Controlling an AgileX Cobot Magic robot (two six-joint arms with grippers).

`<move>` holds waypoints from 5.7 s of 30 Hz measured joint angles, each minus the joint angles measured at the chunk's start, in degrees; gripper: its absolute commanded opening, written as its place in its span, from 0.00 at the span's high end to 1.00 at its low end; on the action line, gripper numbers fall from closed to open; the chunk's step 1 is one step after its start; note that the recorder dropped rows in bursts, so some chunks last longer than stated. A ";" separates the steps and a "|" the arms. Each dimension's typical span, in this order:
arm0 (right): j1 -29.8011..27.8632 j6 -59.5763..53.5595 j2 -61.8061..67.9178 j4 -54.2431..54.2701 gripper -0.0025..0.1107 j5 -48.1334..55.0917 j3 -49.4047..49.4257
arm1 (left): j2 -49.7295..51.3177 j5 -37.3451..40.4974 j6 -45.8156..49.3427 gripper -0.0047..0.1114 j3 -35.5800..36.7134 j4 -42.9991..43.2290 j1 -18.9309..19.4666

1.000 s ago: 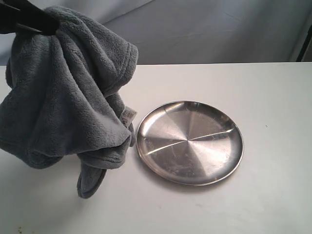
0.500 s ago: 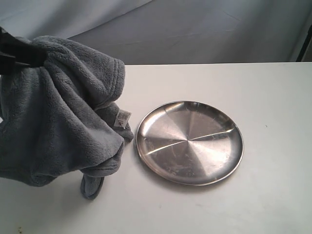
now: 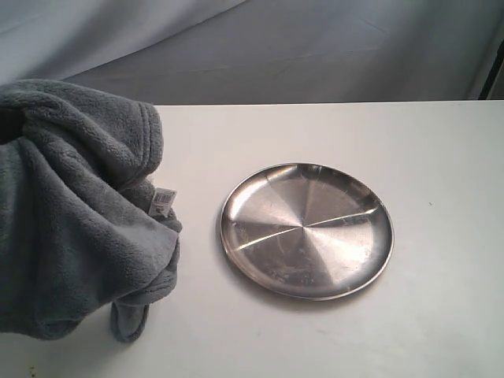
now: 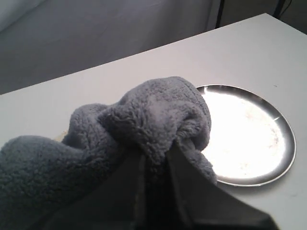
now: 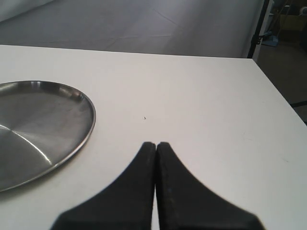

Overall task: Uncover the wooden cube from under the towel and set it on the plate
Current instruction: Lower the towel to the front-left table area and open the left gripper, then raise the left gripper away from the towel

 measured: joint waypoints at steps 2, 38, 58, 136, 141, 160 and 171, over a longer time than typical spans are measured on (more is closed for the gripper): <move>0.00 0.00 0.00 0.00 0.98 0.00 0.00 | -1.55 -0.24 -1.51 0.96 1.58 -0.13 0.00; 0.00 0.00 0.00 0.00 0.98 0.00 0.00 | 10.91 -13.55 29.29 0.96 25.58 -38.73 0.00; 0.00 0.00 0.00 0.00 0.98 0.00 0.00 | 38.25 -3.97 59.26 0.28 24.42 -55.11 0.00; 0.00 0.00 0.00 0.00 0.98 0.00 0.00 | 37.96 -14.25 55.41 0.96 17.14 -55.03 0.00; 0.00 0.00 0.00 0.00 0.98 0.00 0.00 | 37.96 -14.25 55.02 0.96 20.98 -55.24 0.00; 0.00 0.00 0.00 0.00 0.98 0.00 0.00 | 15.45 -15.83 50.63 0.96 22.78 -52.84 0.00; 0.00 0.00 0.00 0.00 0.98 0.00 0.00 | 8.08 -16.92 52.57 0.93 16.45 -52.36 0.00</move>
